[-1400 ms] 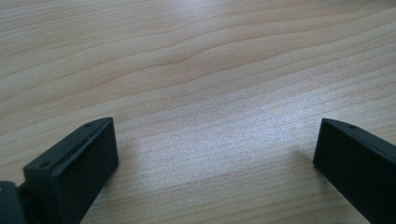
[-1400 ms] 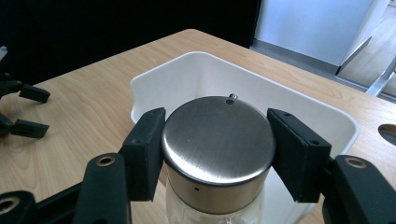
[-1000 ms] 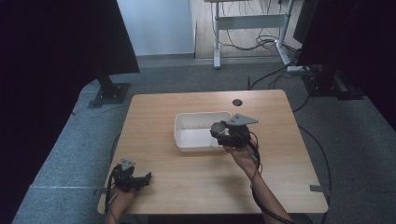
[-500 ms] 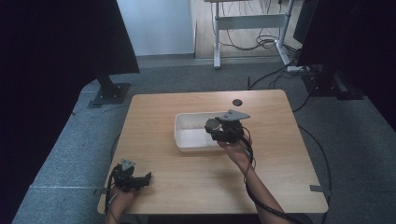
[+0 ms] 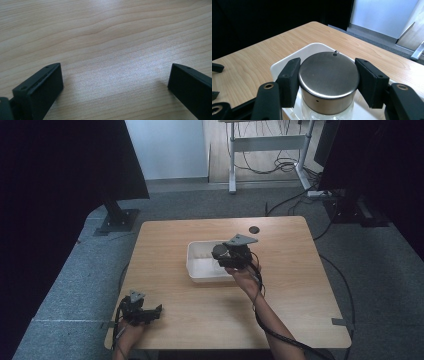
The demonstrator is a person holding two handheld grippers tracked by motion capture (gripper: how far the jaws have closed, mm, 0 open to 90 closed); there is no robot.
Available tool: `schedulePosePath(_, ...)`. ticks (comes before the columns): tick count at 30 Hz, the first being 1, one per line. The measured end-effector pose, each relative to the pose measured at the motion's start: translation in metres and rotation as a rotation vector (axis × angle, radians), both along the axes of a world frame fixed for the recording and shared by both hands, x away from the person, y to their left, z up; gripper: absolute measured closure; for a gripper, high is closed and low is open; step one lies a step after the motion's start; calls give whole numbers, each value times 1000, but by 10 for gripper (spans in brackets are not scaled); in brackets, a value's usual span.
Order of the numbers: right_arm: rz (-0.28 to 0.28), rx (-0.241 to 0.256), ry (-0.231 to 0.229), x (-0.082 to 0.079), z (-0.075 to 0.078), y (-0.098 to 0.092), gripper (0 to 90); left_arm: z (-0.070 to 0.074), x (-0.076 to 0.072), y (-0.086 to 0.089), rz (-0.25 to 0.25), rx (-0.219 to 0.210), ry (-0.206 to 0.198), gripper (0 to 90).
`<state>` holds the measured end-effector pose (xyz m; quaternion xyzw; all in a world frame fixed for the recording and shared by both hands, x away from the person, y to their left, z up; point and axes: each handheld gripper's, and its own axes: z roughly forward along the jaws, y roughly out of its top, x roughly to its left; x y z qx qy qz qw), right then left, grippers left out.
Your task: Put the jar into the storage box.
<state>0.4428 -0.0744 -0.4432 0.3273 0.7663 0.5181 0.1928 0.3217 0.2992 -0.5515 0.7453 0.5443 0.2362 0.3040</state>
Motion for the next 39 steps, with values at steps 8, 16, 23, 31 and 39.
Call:
schedulePosePath(8,9,-15,-2,11,-2,15,391,0,0,0,0,0,1,0)
schedulePosePath(16,12,-15,11,23,-7,30,391,0,0,0,0,0,1,0)
schedulePosePath(23,25,-21,24,33,-14,44,391,0,0,0,0,0,0,0)
schedulePosePath(31,19,-26,35,45,-22,55,391,0,0,0,0,0,0,0)
schedulePosePath(39,23,-35,42,54,-31,66,391,0,0,0,0,0,0,0)
